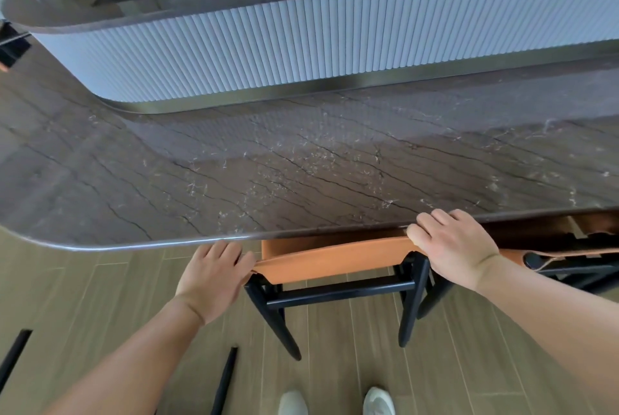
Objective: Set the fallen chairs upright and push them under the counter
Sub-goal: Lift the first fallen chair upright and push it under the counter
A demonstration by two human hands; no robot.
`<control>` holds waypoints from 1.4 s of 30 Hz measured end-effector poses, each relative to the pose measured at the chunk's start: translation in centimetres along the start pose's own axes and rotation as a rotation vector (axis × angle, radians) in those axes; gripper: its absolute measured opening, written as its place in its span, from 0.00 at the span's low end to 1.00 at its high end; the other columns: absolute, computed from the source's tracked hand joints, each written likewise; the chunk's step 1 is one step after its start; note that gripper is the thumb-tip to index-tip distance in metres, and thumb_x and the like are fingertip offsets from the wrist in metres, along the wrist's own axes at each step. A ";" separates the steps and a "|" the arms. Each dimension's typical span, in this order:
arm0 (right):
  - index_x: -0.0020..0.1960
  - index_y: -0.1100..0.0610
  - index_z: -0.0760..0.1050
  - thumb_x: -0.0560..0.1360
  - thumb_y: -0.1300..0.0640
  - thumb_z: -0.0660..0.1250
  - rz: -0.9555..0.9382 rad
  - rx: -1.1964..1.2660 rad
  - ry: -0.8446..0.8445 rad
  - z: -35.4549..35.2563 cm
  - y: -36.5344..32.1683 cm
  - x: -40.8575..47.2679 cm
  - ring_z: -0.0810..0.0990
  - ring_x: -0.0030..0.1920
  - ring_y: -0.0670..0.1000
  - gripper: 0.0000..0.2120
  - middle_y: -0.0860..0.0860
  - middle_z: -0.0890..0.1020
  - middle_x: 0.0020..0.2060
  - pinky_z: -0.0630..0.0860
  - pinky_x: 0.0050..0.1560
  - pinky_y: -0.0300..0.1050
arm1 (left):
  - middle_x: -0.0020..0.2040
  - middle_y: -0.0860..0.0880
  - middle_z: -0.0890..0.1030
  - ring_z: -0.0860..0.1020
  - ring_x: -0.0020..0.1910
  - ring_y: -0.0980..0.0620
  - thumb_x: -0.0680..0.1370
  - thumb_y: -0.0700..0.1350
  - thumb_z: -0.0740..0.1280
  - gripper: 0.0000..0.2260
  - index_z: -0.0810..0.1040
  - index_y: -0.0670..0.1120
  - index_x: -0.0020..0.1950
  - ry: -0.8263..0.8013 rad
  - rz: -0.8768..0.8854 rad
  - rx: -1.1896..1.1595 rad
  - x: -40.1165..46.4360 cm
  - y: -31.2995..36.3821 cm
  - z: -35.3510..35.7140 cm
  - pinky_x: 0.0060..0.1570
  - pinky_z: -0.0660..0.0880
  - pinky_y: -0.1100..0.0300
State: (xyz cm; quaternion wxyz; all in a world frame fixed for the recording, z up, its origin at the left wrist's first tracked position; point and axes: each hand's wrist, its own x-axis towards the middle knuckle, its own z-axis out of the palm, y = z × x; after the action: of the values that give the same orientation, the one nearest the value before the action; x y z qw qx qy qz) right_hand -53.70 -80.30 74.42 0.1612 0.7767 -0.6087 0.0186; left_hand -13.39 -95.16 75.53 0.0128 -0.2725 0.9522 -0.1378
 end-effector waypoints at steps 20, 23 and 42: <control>0.47 0.58 0.70 0.70 0.67 0.52 0.079 0.044 0.028 1.0 -5.5 2.6 0.70 0.34 0.56 0.11 0.54 0.72 0.36 0.63 0.32 0.47 | 0.36 0.47 0.74 0.72 0.32 0.45 0.58 0.39 0.79 0.18 0.77 0.46 0.43 -0.089 0.077 -0.047 1.5 -7.6 1.1 0.30 0.71 0.55; 0.47 0.58 0.70 0.70 0.66 0.52 0.085 0.039 0.022 1.1 -5.6 2.7 0.70 0.35 0.56 0.11 0.55 0.72 0.37 0.61 0.35 0.47 | 0.36 0.47 0.73 0.72 0.32 0.45 0.59 0.39 0.79 0.18 0.76 0.46 0.43 -0.080 0.086 -0.053 1.3 -7.7 1.5 0.30 0.69 0.55; 0.43 0.59 0.74 0.52 0.68 0.74 0.191 0.044 -0.183 1.5 -1.9 1.0 0.72 0.34 0.58 0.21 0.54 0.72 0.35 0.69 0.32 0.50 | 0.36 0.48 0.73 0.72 0.33 0.44 0.57 0.36 0.78 0.22 0.72 0.47 0.44 0.012 0.021 -0.179 0.7 -0.5 3.1 0.32 0.70 0.56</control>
State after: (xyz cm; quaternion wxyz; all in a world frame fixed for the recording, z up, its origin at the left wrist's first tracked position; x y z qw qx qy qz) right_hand -51.92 -81.26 72.81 0.0855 0.7170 -0.6914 -0.0236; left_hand -13.40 -96.77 72.69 -0.0157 -0.2619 0.9635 -0.0535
